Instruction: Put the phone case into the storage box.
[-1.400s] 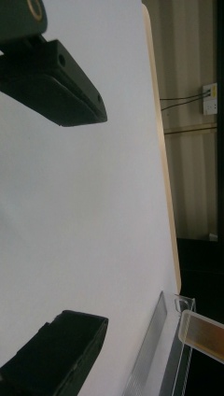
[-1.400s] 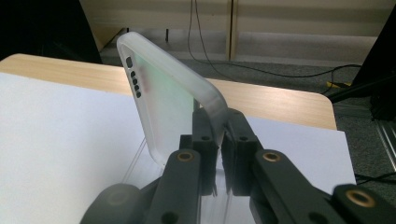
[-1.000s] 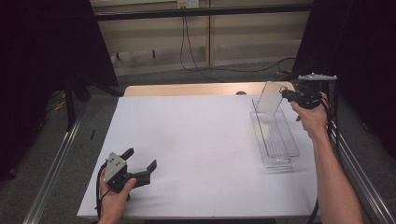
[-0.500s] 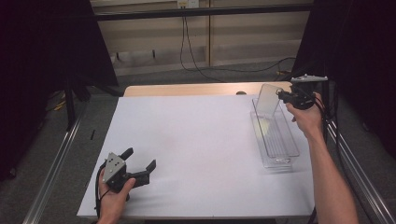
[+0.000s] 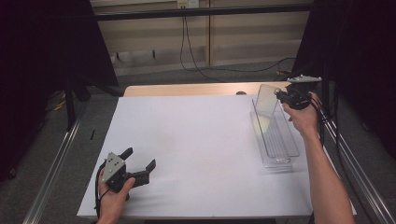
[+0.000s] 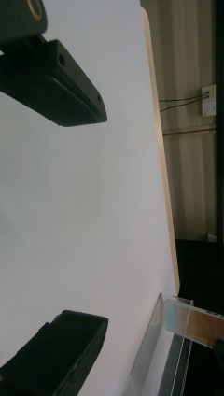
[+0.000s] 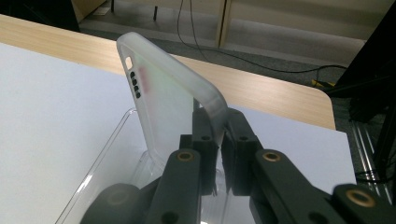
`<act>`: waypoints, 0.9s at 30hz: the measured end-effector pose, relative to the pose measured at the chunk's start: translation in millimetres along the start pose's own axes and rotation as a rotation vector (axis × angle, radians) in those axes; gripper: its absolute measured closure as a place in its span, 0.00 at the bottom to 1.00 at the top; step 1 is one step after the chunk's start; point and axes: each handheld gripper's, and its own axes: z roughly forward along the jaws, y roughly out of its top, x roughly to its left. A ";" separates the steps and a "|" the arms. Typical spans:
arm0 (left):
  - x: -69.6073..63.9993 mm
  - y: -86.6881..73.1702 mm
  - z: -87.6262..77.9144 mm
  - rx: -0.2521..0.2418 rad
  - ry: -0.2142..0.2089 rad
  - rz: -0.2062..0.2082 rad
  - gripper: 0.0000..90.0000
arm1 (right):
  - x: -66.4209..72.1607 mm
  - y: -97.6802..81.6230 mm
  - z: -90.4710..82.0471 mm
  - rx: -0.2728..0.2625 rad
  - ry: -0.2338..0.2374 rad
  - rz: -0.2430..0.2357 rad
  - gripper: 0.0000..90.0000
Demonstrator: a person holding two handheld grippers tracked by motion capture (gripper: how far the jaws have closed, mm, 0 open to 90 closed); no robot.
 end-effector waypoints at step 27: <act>-1.6 -0.2 1.6 -0.002 -0.007 0.000 0.04 | -9.4 1.9 8.6 0.017 0.045 0.013 0.94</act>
